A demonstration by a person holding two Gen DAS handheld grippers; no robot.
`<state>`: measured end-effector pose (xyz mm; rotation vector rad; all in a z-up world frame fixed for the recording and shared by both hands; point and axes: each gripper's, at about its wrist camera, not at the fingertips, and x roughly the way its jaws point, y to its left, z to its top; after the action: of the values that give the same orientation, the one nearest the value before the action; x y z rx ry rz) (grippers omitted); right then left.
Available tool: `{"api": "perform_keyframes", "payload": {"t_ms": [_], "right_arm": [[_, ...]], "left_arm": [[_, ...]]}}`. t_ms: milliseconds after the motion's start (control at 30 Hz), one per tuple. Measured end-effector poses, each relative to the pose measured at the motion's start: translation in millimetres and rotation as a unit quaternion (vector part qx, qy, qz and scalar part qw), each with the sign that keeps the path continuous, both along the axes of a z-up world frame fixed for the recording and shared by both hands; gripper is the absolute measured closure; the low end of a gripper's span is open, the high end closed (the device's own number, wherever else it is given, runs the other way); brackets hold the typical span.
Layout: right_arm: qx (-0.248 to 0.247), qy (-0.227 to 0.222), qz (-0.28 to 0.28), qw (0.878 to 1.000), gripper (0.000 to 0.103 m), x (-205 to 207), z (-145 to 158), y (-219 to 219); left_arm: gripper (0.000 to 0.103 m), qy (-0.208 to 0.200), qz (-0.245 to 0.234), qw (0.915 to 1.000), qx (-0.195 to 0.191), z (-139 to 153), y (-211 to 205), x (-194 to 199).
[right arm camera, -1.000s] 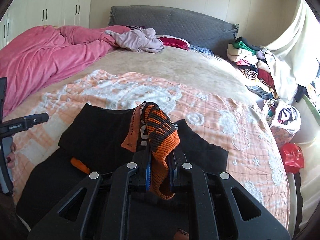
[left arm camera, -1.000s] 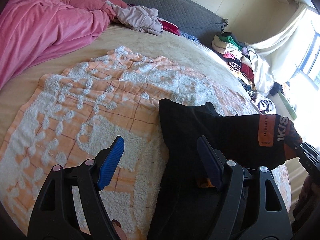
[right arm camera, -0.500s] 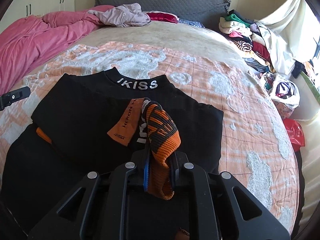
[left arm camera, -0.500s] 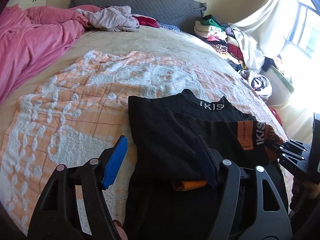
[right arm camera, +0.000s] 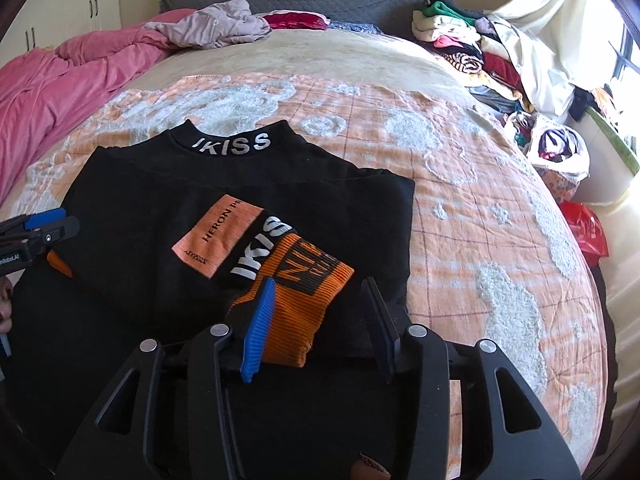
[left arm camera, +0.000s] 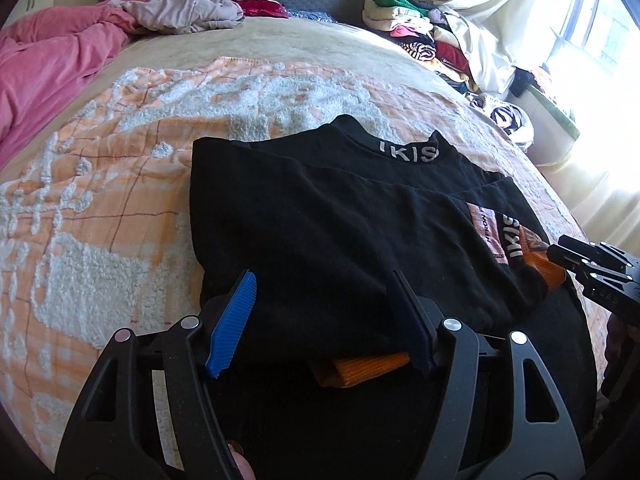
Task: Fold small clothes
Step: 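Lay the cuff back onto the folded sweatshirt and open the right gripper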
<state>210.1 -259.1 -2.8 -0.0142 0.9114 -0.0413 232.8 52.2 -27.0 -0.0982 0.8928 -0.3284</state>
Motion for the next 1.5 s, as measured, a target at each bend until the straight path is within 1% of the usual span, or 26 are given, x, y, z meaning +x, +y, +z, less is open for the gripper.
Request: {"api": "perform_keyframes", "payload": {"t_ms": [133,300,333,400,433,467,500,533,633,733,833,867,933,967,1033,1100,1167,1267,1333,1433,1467,1500], "right_arm": [[0.066,0.012,-0.023,0.997,0.060,7,-8,-12],[0.096,0.026,-0.027,0.995,0.060,18,-19,-7],[0.105,0.031,-0.032,0.993,0.058,20,-22,-6],[0.116,0.035,-0.043,0.992,0.057,22,-27,-7],[0.116,0.035,-0.044,0.992,0.062,23,-28,-6],[0.116,0.034,-0.037,0.992,0.077,22,-27,-3],[0.113,0.029,-0.028,0.993,0.081,20,-25,1],[0.103,0.023,-0.023,0.994,0.088,18,-23,4],[0.049,-0.002,-0.016,0.999,0.090,8,-12,15],[0.004,-0.001,-0.019,1.000,0.090,2,-14,17],[-0.017,0.015,-0.026,0.999,0.086,2,-28,15],[-0.024,0.013,-0.029,0.999,0.081,1,-28,14],[-0.030,0.010,-0.039,0.999,0.074,0,-25,13],[-0.032,0.007,-0.050,0.998,0.068,-2,-22,12],[-0.032,-0.005,-0.058,0.998,0.066,-4,-17,13],[-0.023,-0.025,-0.053,0.998,0.064,-8,-8,18],[-0.008,-0.044,-0.037,0.998,0.058,-12,0,26],[0.007,-0.048,-0.006,0.999,0.057,-10,4,40],[0.007,-0.043,0.009,0.999,0.054,-8,4,50],[0.015,-0.031,0.030,0.999,0.052,-4,1,63],[0.020,-0.027,0.034,0.999,0.050,-3,0,68],[0.027,-0.024,0.040,0.999,0.049,-4,0,71]], "left_arm": [[0.043,0.002,-0.004,1.0000,0.004,-1,0,-1],[0.043,0.003,-0.009,0.9999,0.013,-4,-2,-2],[0.043,0.003,-0.009,0.9999,0.013,-4,-3,-2],[0.043,0.003,-0.009,0.9998,0.016,-4,-3,-2],[0.043,0.003,-0.009,0.9998,0.016,-4,-3,-2],[0.043,0.004,-0.009,0.9998,0.016,-4,-3,-2],[0.043,0.003,-0.010,0.9998,0.016,-4,-3,-2],[0.043,0.004,-0.010,0.9998,0.016,-5,-3,-2],[0.043,0.005,-0.009,0.9999,0.012,-5,-3,-3],[0.043,0.006,-0.011,0.9998,0.014,-5,-4,-3],[0.043,0.006,-0.015,0.9997,0.018,-5,-6,-4],[0.043,0.006,-0.016,0.9997,0.020,-5,-7,-4],[0.043,0.006,-0.016,0.9997,0.019,-4,-6,-5],[0.043,0.006,-0.014,0.9997,0.017,-4,-6,-4],[0.043,0.001,-0.013,0.9998,0.015,0,-6,-6],[0.043,-0.019,-0.019,0.9995,0.018,8,-7,-11],[0.043,-0.039,-0.029,0.9986,0.020,17,-10,-16],[0.041,-0.051,-0.045,0.9972,0.030,24,-18,-21],[0.040,-0.042,-0.049,0.9972,0.038,20,-22,-20],[0.039,-0.012,-0.060,0.9967,0.054,7,-26,-16],[0.035,-0.010,-0.063,0.9964,0.056,5,-26,-16],[0.034,-0.006,-0.066,0.9963,0.054,4,-25,-15]]}}
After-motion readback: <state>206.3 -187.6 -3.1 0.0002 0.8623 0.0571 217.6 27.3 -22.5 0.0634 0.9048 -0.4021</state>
